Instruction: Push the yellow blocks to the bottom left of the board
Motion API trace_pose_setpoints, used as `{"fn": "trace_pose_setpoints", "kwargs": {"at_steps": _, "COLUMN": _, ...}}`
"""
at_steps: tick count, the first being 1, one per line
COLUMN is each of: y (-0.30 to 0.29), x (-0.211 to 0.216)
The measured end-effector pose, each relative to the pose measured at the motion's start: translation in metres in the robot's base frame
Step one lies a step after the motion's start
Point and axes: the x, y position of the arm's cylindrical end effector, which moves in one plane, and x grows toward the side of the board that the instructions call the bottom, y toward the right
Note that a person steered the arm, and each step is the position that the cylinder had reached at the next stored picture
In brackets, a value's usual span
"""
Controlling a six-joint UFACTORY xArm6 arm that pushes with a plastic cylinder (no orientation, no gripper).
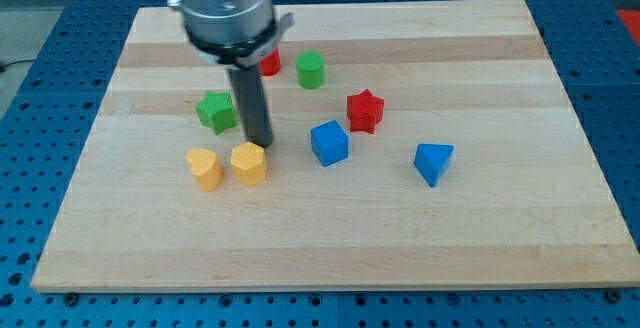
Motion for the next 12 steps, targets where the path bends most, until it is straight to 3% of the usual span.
{"fn": "trace_pose_setpoints", "kwargs": {"at_steps": 1, "y": 0.036, "x": 0.011}}
{"fn": "trace_pose_setpoints", "kwargs": {"at_steps": 2, "y": 0.027, "x": 0.031}}
{"fn": "trace_pose_setpoints", "kwargs": {"at_steps": 4, "y": -0.101, "x": 0.036}}
{"fn": "trace_pose_setpoints", "kwargs": {"at_steps": 6, "y": -0.124, "x": 0.029}}
{"fn": "trace_pose_setpoints", "kwargs": {"at_steps": 8, "y": -0.188, "x": 0.034}}
{"fn": "trace_pose_setpoints", "kwargs": {"at_steps": 9, "y": -0.193, "x": 0.025}}
{"fn": "trace_pose_setpoints", "kwargs": {"at_steps": 10, "y": -0.213, "x": 0.044}}
{"fn": "trace_pose_setpoints", "kwargs": {"at_steps": 11, "y": -0.168, "x": 0.052}}
{"fn": "trace_pose_setpoints", "kwargs": {"at_steps": 12, "y": -0.192, "x": 0.05}}
